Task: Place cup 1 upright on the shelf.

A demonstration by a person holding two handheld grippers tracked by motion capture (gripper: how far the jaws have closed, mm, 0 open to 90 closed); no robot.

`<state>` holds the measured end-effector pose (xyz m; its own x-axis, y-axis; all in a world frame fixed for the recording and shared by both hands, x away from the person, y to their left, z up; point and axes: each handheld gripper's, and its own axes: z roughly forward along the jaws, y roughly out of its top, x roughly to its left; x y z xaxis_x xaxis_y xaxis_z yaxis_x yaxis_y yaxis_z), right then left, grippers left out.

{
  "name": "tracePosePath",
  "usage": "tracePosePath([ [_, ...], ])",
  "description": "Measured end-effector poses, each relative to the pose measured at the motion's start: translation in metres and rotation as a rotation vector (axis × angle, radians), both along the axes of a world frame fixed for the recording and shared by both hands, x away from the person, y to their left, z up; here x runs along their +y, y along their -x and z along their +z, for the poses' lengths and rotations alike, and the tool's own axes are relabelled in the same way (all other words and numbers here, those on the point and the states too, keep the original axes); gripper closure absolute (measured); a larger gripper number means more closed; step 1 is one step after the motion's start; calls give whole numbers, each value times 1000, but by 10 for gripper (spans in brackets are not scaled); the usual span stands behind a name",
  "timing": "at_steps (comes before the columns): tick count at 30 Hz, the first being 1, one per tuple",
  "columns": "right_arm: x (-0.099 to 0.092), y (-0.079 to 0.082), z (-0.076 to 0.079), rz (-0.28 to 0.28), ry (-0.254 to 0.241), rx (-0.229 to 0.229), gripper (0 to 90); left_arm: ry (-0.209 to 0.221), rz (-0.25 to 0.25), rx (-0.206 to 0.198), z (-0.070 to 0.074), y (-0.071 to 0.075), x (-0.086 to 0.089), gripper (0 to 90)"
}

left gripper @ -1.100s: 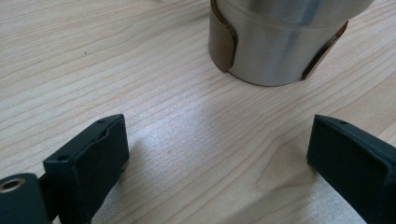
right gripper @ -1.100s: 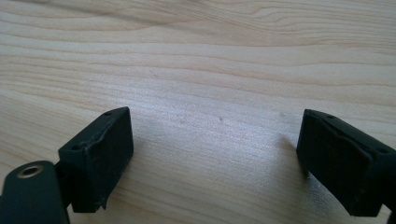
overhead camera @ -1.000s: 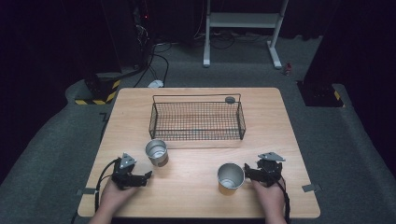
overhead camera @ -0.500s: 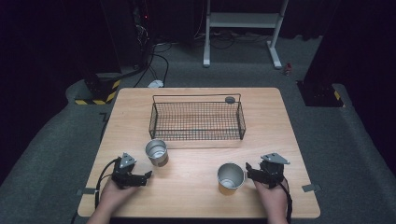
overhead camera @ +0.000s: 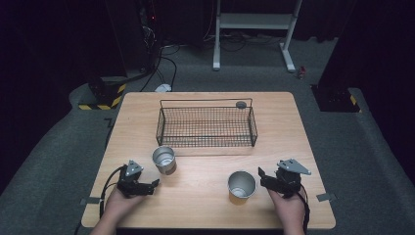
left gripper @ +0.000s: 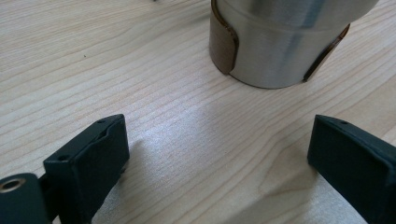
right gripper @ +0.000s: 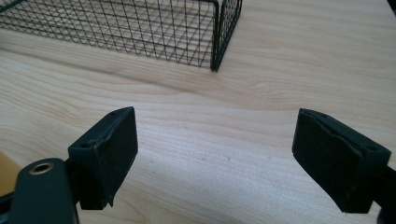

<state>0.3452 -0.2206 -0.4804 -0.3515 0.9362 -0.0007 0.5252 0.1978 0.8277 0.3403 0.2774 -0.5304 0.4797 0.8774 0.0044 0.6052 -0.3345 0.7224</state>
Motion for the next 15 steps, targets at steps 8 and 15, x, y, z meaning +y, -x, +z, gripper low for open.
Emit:
tracePosePath([
  [8, 5, 11, 18, 44, -28, -51, 145, -1, 3, -1, 0, 0, -1, 56],
  [15, 12, 27, 36, 86, -40, -104, 145, -6, -8, 5, 0, -2, -2, 53],
])
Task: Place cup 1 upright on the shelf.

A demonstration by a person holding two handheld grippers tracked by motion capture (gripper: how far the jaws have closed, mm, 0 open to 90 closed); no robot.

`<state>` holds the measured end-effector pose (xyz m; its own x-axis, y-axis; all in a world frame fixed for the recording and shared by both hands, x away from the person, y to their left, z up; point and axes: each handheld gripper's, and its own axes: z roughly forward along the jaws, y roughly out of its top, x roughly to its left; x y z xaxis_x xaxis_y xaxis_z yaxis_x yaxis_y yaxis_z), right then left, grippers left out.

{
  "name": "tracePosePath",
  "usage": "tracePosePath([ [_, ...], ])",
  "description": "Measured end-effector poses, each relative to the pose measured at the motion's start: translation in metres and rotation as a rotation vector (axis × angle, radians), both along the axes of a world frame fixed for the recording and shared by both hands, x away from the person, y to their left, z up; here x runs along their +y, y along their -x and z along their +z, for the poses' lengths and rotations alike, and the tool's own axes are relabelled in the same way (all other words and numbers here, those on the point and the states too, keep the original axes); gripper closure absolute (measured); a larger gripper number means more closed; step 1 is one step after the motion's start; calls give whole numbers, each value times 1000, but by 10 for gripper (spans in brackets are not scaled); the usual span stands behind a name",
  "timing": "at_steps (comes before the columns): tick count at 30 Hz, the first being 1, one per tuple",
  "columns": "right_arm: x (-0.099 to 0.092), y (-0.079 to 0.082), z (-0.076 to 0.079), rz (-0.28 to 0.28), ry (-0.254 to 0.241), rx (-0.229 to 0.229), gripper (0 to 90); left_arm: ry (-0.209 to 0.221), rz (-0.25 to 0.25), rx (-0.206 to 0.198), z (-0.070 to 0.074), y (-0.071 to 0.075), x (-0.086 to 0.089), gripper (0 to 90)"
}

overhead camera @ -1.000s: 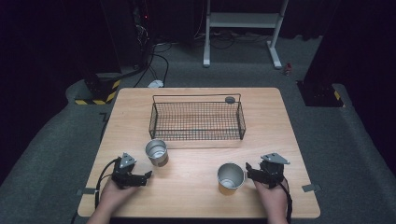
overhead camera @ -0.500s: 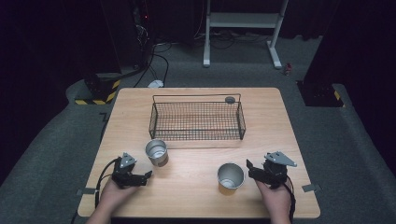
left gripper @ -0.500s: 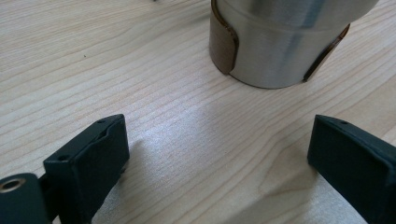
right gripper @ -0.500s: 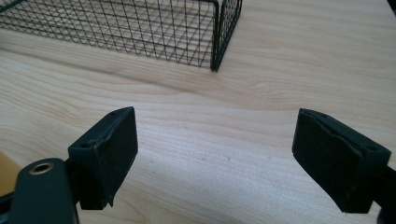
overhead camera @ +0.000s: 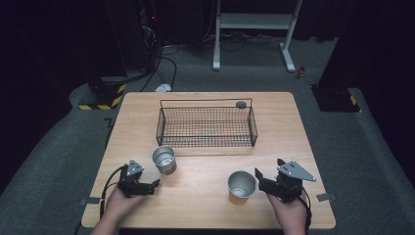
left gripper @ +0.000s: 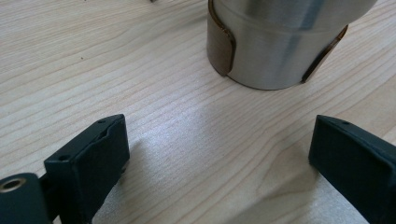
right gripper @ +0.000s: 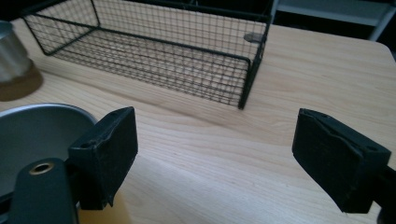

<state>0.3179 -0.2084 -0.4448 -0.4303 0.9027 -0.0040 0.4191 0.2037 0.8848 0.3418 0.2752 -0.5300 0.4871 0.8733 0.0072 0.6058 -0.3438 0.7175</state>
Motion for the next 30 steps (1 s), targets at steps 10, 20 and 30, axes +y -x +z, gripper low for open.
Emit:
tracePosePath([
  [10, 11, 17, 14, 113, -57, -38, 87, -2, -9, 4, 0, -2, -1, 51],
  [20, 16, 19, 15, 154, -75, -27, 85, -3, -10, 3, 0, -2, -1, 52],
  [30, 27, 21, 10, 229, -72, -22, 84, -4, -11, 3, 0, -2, -1, 52],
])
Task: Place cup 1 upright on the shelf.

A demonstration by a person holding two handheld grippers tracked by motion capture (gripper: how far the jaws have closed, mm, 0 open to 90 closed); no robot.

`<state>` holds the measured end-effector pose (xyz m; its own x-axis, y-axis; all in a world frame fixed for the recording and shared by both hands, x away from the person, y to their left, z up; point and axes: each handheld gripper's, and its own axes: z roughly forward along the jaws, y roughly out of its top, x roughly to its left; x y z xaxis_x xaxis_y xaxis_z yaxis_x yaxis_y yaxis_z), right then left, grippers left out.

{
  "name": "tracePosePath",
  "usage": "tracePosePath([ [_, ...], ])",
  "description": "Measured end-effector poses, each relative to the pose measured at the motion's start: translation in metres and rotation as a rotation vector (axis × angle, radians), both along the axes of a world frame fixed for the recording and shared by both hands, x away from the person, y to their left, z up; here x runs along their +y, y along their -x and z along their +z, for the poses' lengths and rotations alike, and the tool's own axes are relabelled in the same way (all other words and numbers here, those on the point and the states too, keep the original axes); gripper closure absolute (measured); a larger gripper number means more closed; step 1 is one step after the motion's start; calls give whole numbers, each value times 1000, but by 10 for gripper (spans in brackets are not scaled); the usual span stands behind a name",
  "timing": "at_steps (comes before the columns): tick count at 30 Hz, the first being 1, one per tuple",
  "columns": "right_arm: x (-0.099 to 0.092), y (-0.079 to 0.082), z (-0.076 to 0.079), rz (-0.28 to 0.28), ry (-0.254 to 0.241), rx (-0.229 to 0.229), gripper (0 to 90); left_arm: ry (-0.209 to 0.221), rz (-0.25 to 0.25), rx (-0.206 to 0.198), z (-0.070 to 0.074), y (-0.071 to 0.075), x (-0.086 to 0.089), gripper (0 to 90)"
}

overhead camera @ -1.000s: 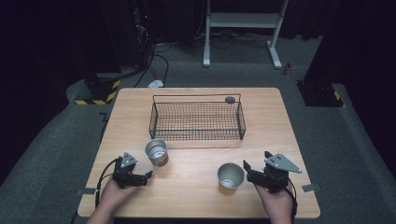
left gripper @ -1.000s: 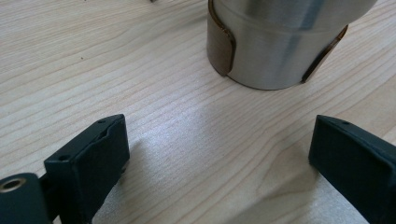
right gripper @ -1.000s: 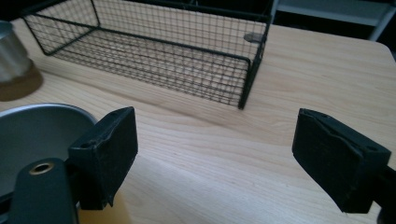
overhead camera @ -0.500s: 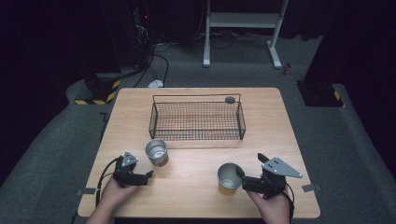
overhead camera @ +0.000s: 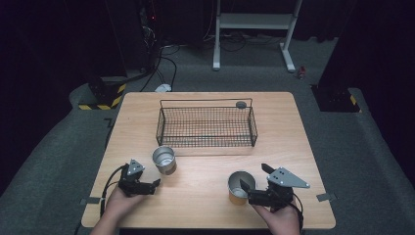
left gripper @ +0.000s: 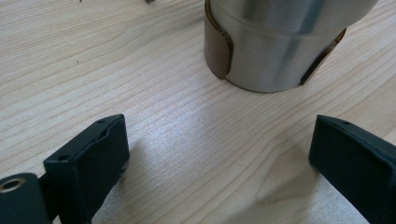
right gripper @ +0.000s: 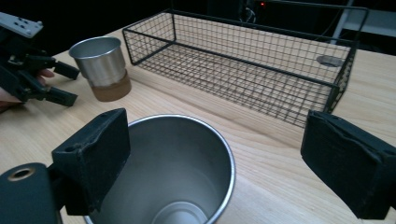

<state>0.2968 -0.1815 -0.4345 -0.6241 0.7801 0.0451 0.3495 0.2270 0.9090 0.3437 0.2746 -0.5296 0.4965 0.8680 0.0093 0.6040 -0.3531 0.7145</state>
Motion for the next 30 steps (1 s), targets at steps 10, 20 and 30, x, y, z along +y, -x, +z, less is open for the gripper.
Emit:
tracePosePath([
  [10, 2, 6, -3, 37, -13, -12, 85, 4, 4, -4, 0, 1, 0, 54],
  [20, 4, 11, -10, 58, -6, 10, 85, 5, 5, -5, 0, 1, 0, 54],
  [30, 9, 15, -16, 70, 4, 31, 85, 6, 2, -4, 0, 1, 0, 55],
])
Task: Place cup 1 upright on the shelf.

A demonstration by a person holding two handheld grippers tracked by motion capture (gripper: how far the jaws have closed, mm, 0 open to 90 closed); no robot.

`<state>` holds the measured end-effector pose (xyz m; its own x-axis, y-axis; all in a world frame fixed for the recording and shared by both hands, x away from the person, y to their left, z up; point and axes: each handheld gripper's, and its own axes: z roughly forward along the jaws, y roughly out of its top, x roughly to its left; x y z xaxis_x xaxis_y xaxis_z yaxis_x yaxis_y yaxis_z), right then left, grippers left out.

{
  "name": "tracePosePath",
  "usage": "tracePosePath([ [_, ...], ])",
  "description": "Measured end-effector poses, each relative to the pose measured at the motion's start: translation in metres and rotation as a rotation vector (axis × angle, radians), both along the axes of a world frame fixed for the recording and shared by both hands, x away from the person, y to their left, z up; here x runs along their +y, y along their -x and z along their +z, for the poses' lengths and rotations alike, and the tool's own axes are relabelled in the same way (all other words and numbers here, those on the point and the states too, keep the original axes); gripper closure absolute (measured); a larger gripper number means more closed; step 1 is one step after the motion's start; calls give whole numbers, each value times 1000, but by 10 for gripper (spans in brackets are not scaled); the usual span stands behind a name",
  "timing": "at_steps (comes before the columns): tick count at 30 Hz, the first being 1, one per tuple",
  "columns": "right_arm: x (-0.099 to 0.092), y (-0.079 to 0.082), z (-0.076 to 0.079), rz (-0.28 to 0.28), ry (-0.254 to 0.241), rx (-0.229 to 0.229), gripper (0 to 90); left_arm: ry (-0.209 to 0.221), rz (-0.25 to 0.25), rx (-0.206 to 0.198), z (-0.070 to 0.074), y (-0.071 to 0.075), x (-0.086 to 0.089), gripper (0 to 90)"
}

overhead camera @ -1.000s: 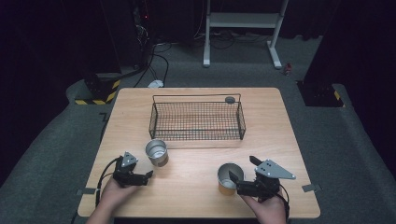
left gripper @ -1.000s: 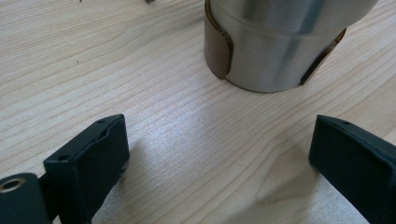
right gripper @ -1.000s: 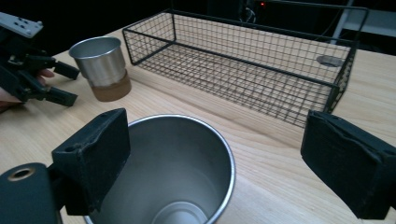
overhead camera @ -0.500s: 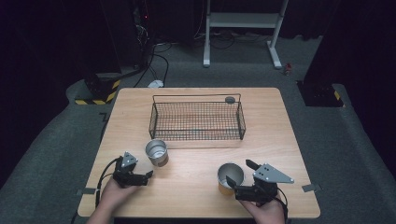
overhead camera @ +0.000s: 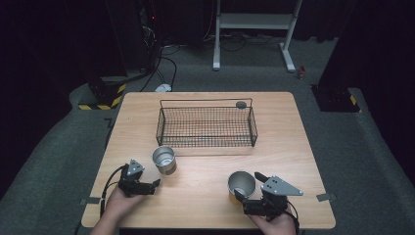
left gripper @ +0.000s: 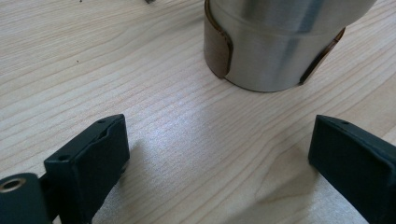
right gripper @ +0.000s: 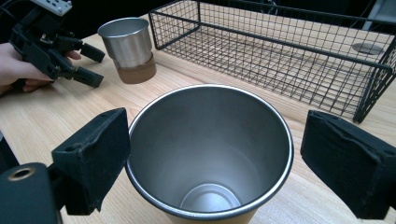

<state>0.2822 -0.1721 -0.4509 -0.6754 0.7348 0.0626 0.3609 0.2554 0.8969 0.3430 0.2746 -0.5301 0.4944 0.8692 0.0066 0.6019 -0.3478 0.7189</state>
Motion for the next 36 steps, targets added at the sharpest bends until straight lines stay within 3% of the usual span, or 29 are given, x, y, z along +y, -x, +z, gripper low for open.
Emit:
tracePosePath([
  [21, -3, 3, -3, 9, -32, 25, 85, 3, 2, 1, 0, 0, 0, 55],
  [36, 0, 2, -9, 16, -27, 32, 84, 5, 0, 3, 0, 0, 0, 57],
])
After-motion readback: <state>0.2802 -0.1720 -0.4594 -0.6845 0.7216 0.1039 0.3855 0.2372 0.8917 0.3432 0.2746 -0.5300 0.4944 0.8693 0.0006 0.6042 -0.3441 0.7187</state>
